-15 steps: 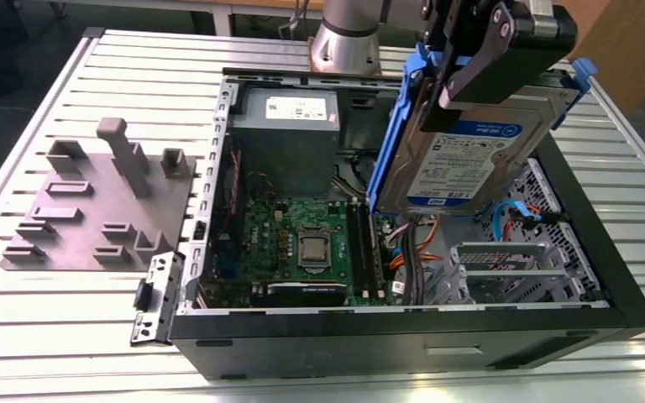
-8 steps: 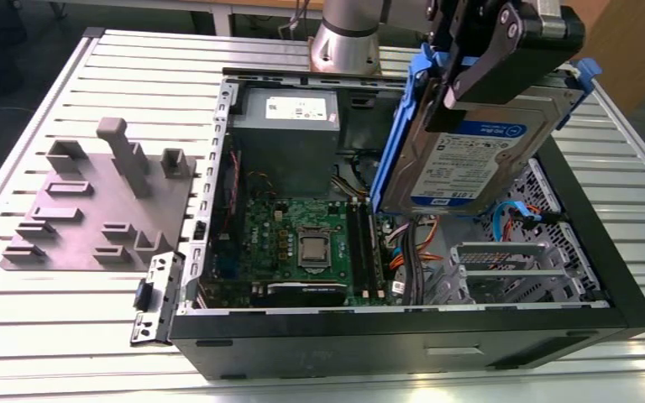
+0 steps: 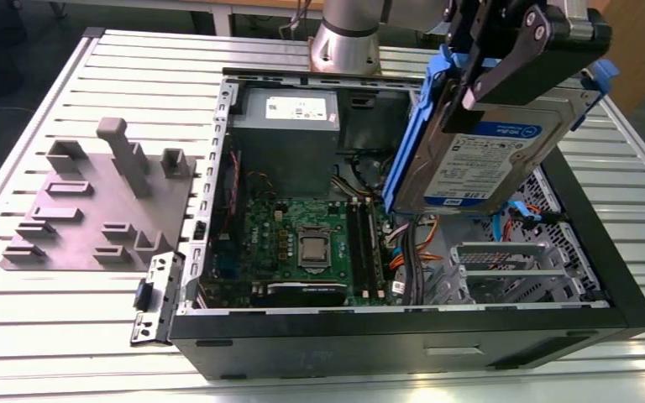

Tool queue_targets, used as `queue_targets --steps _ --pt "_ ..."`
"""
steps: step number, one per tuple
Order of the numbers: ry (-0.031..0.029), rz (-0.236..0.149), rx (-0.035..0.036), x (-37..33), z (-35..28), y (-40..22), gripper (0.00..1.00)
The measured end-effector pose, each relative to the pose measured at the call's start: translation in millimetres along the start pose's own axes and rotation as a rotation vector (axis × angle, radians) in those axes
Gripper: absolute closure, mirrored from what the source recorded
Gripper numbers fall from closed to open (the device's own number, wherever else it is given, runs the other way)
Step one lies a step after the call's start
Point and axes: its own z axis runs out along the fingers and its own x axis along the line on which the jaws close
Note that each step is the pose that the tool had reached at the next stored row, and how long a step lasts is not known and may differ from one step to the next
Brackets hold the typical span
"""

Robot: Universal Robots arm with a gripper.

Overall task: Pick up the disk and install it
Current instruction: 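Insert the disk into the insertion slot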

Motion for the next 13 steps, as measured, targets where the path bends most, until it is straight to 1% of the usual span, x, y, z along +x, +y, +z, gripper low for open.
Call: queue_targets --steps 7,9,13 --pt "-0.0001 0.0 0.0 1.9 0.8 -1.1 0.63" --pt "0.0001 0.0 0.0 2.0 0.8 -3.6 0.63" --pt "0.0 0.0 0.0 1.8 0.9 -12.1 0.63"
